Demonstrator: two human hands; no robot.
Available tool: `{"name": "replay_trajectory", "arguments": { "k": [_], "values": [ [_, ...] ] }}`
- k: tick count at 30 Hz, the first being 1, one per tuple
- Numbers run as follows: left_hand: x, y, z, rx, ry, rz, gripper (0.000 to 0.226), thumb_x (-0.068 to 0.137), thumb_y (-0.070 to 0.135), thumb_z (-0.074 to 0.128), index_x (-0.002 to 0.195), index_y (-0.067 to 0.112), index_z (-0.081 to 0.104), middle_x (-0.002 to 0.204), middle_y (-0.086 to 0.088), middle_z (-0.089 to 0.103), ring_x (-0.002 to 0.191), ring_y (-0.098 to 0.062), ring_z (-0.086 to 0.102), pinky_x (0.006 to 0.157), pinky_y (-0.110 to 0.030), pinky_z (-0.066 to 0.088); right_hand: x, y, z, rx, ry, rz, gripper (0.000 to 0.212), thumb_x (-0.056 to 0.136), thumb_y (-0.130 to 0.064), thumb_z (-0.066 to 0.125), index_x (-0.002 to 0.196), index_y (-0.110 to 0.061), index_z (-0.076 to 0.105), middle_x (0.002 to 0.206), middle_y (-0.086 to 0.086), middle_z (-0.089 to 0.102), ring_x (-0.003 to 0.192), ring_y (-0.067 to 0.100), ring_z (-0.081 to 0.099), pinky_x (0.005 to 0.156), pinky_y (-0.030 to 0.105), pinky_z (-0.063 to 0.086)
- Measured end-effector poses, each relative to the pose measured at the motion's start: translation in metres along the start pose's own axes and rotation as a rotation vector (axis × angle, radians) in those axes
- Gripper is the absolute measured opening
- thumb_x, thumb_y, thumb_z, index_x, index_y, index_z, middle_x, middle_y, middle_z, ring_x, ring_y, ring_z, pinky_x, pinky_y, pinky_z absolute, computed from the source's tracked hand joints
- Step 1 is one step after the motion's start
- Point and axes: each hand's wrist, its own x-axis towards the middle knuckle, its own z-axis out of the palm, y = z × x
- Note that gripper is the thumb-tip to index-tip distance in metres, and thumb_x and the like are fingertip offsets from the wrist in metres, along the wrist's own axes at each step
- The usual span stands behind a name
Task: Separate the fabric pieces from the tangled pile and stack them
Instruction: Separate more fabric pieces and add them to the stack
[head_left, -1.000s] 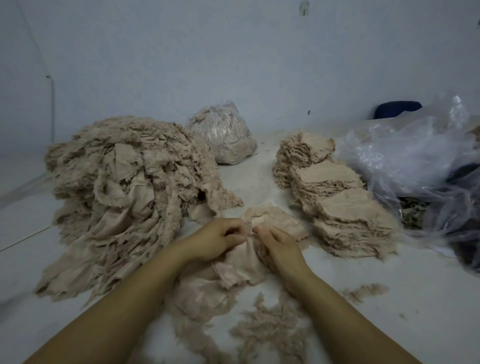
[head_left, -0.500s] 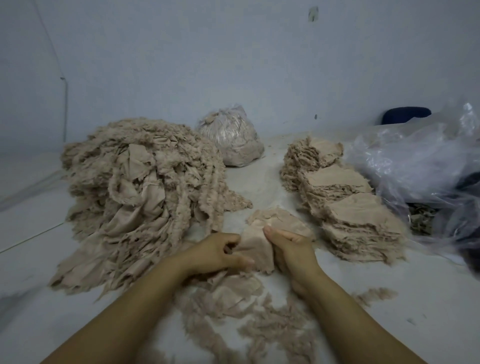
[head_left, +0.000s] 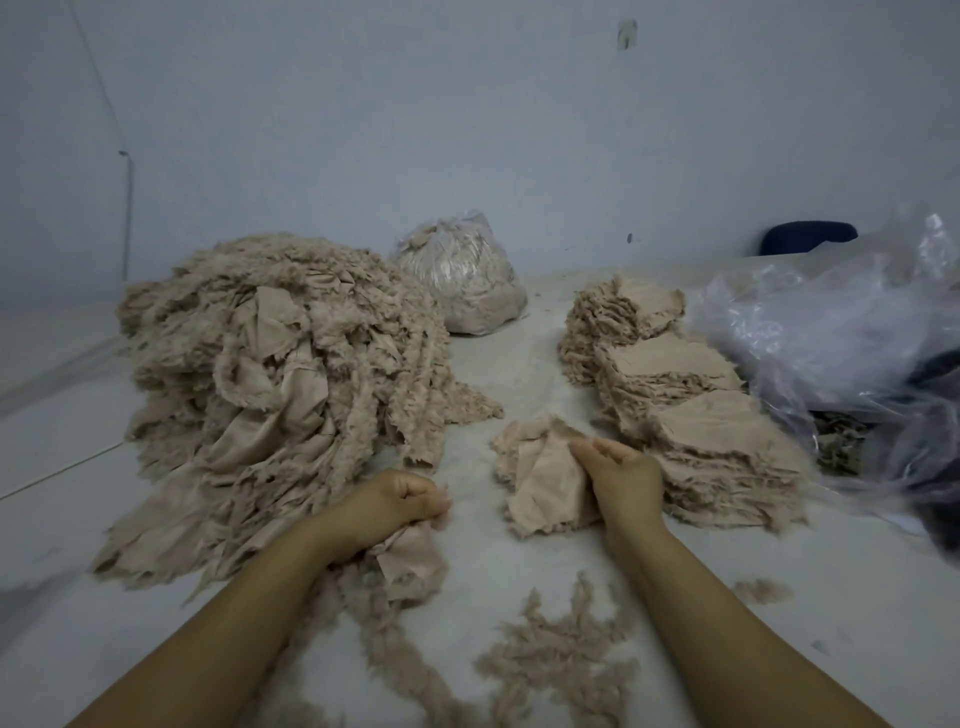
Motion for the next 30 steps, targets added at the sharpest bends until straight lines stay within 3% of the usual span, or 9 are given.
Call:
{"name": "replay_trajectory", "arguments": {
  "k": [2, 5, 8, 10, 15, 18, 22, 25, 30],
  "values": [
    [0.002, -0.001, 0.003, -0.047, 0.076, 0.003, 0.029, 0.092, 0.025, 0.058, 0.066, 0.017, 0.066, 0.052, 0.01, 0.055, 0.049, -0.002, 0.046, 0.054, -0.015, 0.038, -0.004, 0.001, 0.0, -0.123, -0.038, -0.064, 0.042, 0.084, -0.029, 0.072, 0.122, -0.016, 0.062, 0.112, -0.003, 0.062, 0.101, 0.017, 0.06, 0.093, 0.04, 0.05],
    [0.006, 0.001, 0.013, -0.115, 0.171, 0.031, 0.025, 0.092, 0.02, 0.059, 0.069, 0.016, 0.069, 0.055, 0.009, 0.061, 0.054, 0.0, 0.053, 0.059, -0.014, 0.044, -0.019, -0.01, 0.004, -0.148, -0.093, -0.162, 0.01, 0.086, -0.036, 0.067, 0.089, -0.027, 0.067, 0.095, -0.006, 0.069, 0.087, 0.012, 0.062, 0.079, 0.031, 0.05],
    [0.008, 0.009, 0.029, -0.179, 0.264, 0.097, 0.024, 0.088, 0.022, 0.062, 0.073, 0.007, 0.071, 0.055, 0.008, 0.06, 0.055, 0.0, 0.053, 0.058, -0.013, 0.044, -0.042, -0.011, 0.015, -0.174, -0.496, -0.112, 0.025, 0.084, -0.049, 0.066, 0.069, -0.029, 0.071, 0.062, -0.016, 0.065, 0.055, -0.001, 0.056, 0.054, 0.015, 0.044],
    [0.009, 0.019, 0.041, -0.28, 0.242, 0.156, 0.025, 0.085, 0.027, 0.063, 0.076, 0.006, 0.073, 0.064, 0.003, 0.066, 0.062, -0.003, 0.059, 0.059, -0.016, 0.047, -0.057, -0.005, 0.023, -0.239, -0.688, -0.104, 0.026, 0.082, -0.046, 0.07, 0.07, -0.024, 0.072, 0.063, -0.01, 0.065, 0.054, 0.001, 0.055, 0.055, 0.017, 0.045],
    [0.008, 0.019, 0.031, -0.129, 0.208, 0.153, 0.027, 0.089, 0.032, 0.057, 0.067, 0.017, 0.061, 0.056, 0.005, 0.051, 0.051, -0.006, 0.047, 0.052, -0.02, 0.039, -0.051, -0.007, 0.019, -0.033, -0.593, -0.094, 0.03, 0.09, -0.018, 0.065, 0.061, -0.014, 0.057, 0.054, 0.0, 0.05, 0.048, 0.008, 0.043, 0.047, 0.018, 0.038],
    [0.004, 0.007, 0.024, -0.145, 0.204, 0.087, 0.031, 0.094, 0.023, 0.054, 0.065, 0.011, 0.049, 0.048, 0.005, 0.042, 0.04, -0.009, 0.04, 0.043, -0.02, 0.033, -0.047, -0.006, 0.014, -0.111, -0.551, -0.13, 0.035, 0.094, -0.02, 0.059, 0.062, -0.015, 0.047, 0.05, -0.01, 0.043, 0.048, 0.006, 0.038, 0.049, 0.015, 0.036],
    [0.008, 0.01, 0.034, -0.164, 0.309, 0.111, 0.032, 0.1, 0.023, 0.04, 0.078, 0.001, 0.046, 0.063, -0.003, 0.042, 0.055, -0.005, 0.043, 0.056, -0.018, 0.037, -0.05, -0.004, 0.025, -0.209, -0.48, -0.132, 0.036, 0.099, -0.029, 0.048, 0.067, -0.018, 0.036, 0.051, -0.012, 0.038, 0.051, 0.008, 0.035, 0.051, 0.022, 0.034],
    [0.01, 0.011, 0.038, -0.223, 0.292, 0.147, 0.035, 0.101, 0.025, 0.037, 0.086, -0.004, 0.049, 0.077, -0.009, 0.044, 0.072, -0.016, 0.042, 0.068, -0.026, 0.038, -0.054, -0.004, 0.024, -0.178, -0.553, -0.123, 0.032, 0.094, -0.036, 0.058, 0.069, -0.017, 0.052, 0.057, -0.009, 0.05, 0.055, 0.008, 0.046, 0.054, 0.021, 0.039],
    [0.006, 0.006, 0.036, -0.272, 0.134, 0.163, 0.027, 0.09, 0.03, 0.054, 0.072, 0.01, 0.059, 0.054, 0.011, 0.052, 0.048, -0.001, 0.045, 0.047, -0.012, 0.036, -0.052, -0.011, 0.017, -0.069, -0.568, -0.091, 0.024, 0.088, -0.019, 0.067, 0.064, -0.015, 0.068, 0.06, -0.002, 0.061, 0.056, 0.009, 0.054, 0.054, 0.021, 0.043]
  ]
}}
